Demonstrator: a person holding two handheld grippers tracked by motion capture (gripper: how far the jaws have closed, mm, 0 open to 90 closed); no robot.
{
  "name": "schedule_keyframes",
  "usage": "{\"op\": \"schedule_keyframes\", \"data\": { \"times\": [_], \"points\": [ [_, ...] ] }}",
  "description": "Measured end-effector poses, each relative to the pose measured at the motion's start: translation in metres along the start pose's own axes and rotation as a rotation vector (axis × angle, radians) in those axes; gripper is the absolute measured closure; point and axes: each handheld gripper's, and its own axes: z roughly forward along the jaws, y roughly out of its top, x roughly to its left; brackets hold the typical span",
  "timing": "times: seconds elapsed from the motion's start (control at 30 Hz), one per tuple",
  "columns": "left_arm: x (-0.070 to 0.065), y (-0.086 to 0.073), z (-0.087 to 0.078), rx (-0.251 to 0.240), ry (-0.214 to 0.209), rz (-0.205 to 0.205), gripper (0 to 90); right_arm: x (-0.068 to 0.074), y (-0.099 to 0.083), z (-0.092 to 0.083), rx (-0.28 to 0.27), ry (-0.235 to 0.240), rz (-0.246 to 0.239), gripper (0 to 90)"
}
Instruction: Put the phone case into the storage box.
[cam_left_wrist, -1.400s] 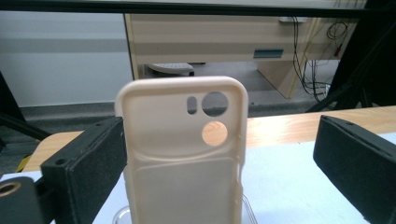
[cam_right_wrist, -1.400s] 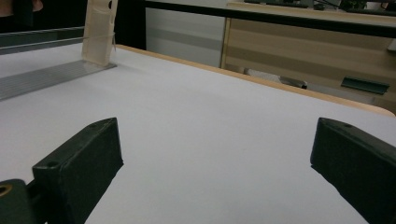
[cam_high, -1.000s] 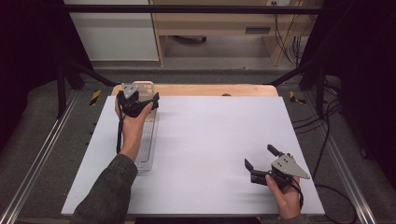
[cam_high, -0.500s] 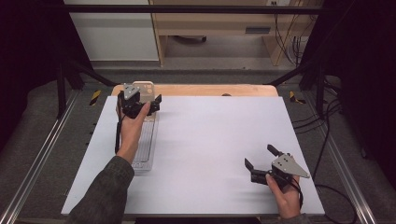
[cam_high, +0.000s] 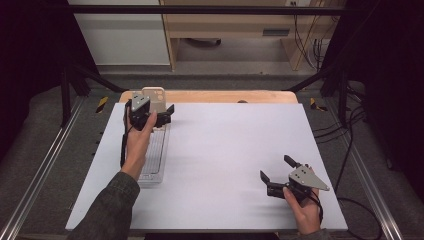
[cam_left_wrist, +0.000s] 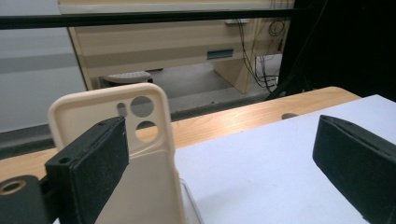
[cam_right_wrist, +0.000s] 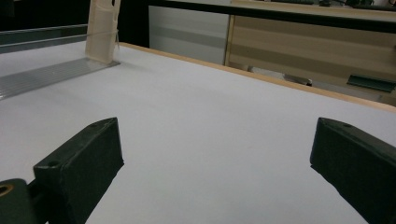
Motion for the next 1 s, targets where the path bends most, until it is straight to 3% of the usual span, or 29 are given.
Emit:
{"op": "schedule_keyframes", "data": {
  "times": [0.3, 0.53, 1.0],
  "points": [
    [-0.013, 0.007, -0.011, -0.027, -0.059, 0.026, 2.8, 0.001, 0.001, -0.002, -0.006, 0.0, -0.002, 2.1],
    [-0.018, 0.008, -0.02, -0.045, -0.096, 0.023, 2.4, 0.0, 0.001, -0.003, -0.014, -0.002, 0.001, 2.1],
    [-0.016, 0.015, -0.04, -0.091, -0.11, 0.009, 2.1, 0.0, 0.001, -0.003, -0.011, -0.002, 0.001, 2.1]
  ]
}}
